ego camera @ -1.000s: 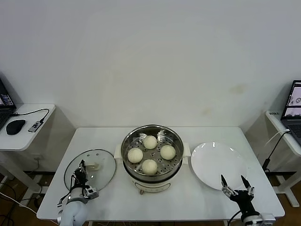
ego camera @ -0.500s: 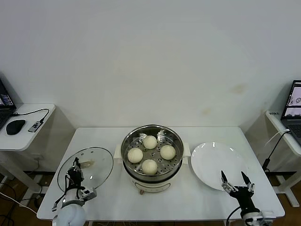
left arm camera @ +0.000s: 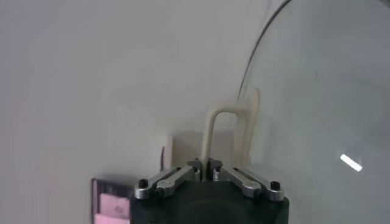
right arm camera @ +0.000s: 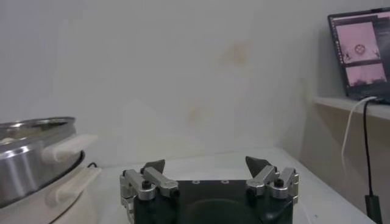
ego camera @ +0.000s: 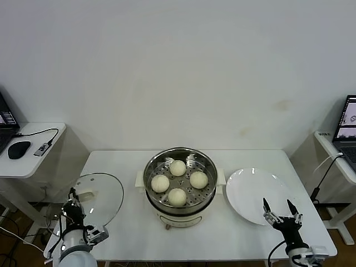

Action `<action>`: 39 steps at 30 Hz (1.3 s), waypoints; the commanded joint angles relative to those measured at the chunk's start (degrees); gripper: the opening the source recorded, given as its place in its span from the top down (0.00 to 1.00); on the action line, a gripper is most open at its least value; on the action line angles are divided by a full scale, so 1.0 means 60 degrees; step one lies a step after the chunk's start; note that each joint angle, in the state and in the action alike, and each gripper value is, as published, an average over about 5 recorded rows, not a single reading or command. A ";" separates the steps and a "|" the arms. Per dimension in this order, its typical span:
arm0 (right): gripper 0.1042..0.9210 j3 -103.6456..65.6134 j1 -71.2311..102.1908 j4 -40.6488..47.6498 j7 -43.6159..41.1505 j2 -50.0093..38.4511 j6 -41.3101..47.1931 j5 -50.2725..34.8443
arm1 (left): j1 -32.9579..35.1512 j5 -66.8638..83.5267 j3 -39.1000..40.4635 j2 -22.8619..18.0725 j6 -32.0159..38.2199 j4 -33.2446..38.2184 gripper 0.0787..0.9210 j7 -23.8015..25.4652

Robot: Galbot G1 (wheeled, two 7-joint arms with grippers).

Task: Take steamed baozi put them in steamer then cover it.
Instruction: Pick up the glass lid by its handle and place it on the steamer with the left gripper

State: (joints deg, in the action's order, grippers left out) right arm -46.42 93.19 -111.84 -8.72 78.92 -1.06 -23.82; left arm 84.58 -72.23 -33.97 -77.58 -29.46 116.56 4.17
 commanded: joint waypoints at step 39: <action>0.12 -0.0397 0.0099 0.0117 0.0260 0.1309 0.0357 0.1687 | -0.4283 -0.3465 0.6207 -0.2162 -0.2475 -0.0949 0.92 0.2738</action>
State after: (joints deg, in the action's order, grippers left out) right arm -48.16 94.09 -111.79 -7.24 86.32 1.03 -14.15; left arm 64.61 -90.63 -5.74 -85.75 -42.20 116.36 19.04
